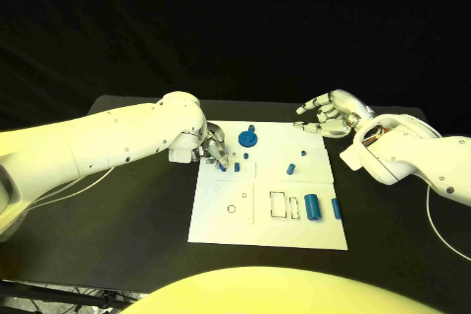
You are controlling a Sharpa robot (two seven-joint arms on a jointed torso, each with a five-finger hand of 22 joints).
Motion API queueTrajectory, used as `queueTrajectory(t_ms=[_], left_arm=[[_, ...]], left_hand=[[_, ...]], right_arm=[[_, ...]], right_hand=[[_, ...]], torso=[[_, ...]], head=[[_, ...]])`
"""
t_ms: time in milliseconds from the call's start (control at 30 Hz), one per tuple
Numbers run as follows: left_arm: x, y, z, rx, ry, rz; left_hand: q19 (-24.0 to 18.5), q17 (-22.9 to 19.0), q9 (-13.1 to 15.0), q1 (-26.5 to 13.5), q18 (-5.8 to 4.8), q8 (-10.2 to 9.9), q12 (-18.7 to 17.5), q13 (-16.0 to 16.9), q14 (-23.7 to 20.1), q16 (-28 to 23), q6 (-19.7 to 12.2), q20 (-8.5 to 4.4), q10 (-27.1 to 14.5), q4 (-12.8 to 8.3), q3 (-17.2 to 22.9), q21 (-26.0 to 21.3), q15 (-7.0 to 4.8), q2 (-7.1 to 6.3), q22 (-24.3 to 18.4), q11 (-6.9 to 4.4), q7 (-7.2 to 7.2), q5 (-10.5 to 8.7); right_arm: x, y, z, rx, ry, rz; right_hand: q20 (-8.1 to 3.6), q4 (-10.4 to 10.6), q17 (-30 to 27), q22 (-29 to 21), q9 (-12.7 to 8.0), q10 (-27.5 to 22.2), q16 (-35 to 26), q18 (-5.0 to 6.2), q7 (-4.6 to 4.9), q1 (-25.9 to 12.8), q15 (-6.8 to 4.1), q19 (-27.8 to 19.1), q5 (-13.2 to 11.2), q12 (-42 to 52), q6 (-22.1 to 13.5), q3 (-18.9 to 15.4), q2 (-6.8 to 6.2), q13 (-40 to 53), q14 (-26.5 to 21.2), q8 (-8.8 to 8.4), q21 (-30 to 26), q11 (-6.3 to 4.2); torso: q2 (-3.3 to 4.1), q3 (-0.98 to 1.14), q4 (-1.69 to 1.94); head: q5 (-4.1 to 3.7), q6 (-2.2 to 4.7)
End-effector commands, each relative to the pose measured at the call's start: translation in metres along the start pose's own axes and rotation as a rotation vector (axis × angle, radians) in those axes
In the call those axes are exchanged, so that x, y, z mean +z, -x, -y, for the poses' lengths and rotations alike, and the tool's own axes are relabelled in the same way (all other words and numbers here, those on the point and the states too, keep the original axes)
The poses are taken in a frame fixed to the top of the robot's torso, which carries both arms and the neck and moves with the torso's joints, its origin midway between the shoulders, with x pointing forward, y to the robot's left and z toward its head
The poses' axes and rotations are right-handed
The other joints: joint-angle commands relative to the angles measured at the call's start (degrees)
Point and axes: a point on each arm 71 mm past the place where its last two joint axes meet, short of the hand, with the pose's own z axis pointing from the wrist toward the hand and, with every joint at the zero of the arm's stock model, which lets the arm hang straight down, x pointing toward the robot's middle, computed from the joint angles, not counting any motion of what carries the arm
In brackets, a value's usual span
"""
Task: Assemble the parts on the task board
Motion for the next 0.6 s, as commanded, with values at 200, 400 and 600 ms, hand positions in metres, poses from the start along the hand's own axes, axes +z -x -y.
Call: queueTrajectory(t_ms=[200,400,600], left_arm=[[0.0047,-0.0091,0.0008,0.003,-0.004,-0.057],[0.0060,-0.0110,-0.0003,-0.004,-0.002,-0.068],[0.0065,-0.0118,-0.0003,-0.007,-0.003,-0.079]], left_hand=[[0.31,9.86,0.08,0.00,-0.81,0.27,0.45,0.41,4.72,0.29,0.53,-0.03,0.53,-12.36,11.83,0.28,-0.48,0.47,-0.04,-0.02,-0.26,0.39],[0.24,9.81,0.06,-0.21,-0.79,0.30,0.63,0.72,4.70,0.26,0.58,-0.03,0.70,-12.31,11.70,0.24,-0.47,0.51,-0.10,-0.01,-0.26,0.55],[0.13,9.90,0.03,-1.25,-0.79,0.39,1.09,1.51,4.72,0.34,0.65,0.02,1.22,-11.73,10.92,0.23,-0.44,0.98,-0.08,-0.04,-0.33,0.50]], right_arm=[[-0.0005,-0.0010,-0.0010,-0.006,0.012,-0.011],[-0.0007,-0.0008,-0.0009,-0.006,0.012,-0.010],[-0.0008,-0.0006,-0.0008,-0.006,0.012,-0.009]], right_hand=[[-0.40,0.09,9.65,6.82,-0.06,-0.21,-0.21,1.06,-0.21,-0.25,-0.33,-0.06,0.20,-0.07,0.14,0.21,-0.06,2.78,4.58,0.25,-0.35,-0.09],[-0.40,0.09,9.65,6.82,-0.06,-0.21,-0.21,1.06,-0.21,-0.25,-0.33,-0.06,0.20,-0.07,0.14,0.21,-0.06,2.78,4.58,0.25,-0.35,-0.09],[-0.40,0.09,9.65,6.82,-0.06,-0.21,-0.21,1.06,-0.21,-0.25,-0.33,-0.06,0.20,-0.07,0.14,0.21,-0.06,2.78,4.58,0.25,-0.35,-0.09]], torso=[[-0.01,-0.01,0.00],[-0.01,-0.04,0.05],[-0.01,-0.06,0.04]], head=[[-0.13,0.01],[-0.20,0.01],[-0.21,0.01]])
